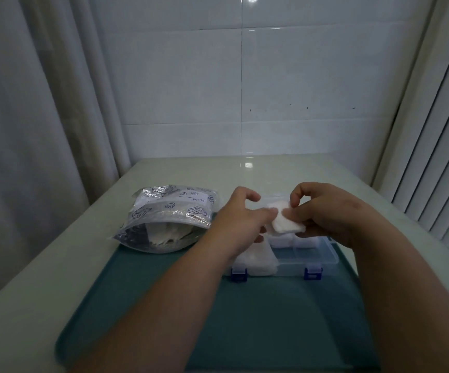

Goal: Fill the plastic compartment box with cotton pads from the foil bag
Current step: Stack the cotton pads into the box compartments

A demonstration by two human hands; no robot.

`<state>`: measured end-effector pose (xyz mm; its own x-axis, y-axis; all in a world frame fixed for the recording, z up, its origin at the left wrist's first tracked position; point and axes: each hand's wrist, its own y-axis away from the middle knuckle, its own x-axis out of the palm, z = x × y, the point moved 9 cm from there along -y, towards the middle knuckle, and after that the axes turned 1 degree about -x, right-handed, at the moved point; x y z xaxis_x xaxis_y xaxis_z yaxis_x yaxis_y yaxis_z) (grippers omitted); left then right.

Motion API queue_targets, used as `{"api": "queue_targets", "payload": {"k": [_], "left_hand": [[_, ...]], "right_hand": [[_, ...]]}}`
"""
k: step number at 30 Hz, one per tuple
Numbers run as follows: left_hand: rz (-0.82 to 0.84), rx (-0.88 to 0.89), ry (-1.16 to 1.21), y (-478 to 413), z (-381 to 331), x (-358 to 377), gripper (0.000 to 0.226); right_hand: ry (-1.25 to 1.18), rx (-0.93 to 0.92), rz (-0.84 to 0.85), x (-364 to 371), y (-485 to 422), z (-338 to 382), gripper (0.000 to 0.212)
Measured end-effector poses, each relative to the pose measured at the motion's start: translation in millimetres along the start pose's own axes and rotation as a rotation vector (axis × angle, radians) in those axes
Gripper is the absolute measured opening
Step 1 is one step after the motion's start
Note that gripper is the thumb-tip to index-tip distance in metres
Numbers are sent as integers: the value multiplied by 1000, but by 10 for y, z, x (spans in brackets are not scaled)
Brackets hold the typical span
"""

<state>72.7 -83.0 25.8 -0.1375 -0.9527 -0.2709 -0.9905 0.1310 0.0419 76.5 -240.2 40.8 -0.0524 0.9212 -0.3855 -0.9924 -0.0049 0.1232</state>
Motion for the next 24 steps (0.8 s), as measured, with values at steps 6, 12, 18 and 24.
{"api": "queue_targets", "payload": {"k": [6, 12, 18, 24], "left_hand": [[-34, -84, 220, -87, 133, 132, 35], [-70, 92, -142, -79, 70, 209, 18], [-17, 176, -469, -60, -19, 298, 10], [-34, 175, -665, -45, -20, 346, 18]], "right_hand": [[131, 9, 10, 9, 0, -24, 8], [267, 78, 80, 2, 5, -116, 12], [371, 144, 109, 48, -5, -210, 8], [502, 193, 125, 163, -58, -268, 8]]}}
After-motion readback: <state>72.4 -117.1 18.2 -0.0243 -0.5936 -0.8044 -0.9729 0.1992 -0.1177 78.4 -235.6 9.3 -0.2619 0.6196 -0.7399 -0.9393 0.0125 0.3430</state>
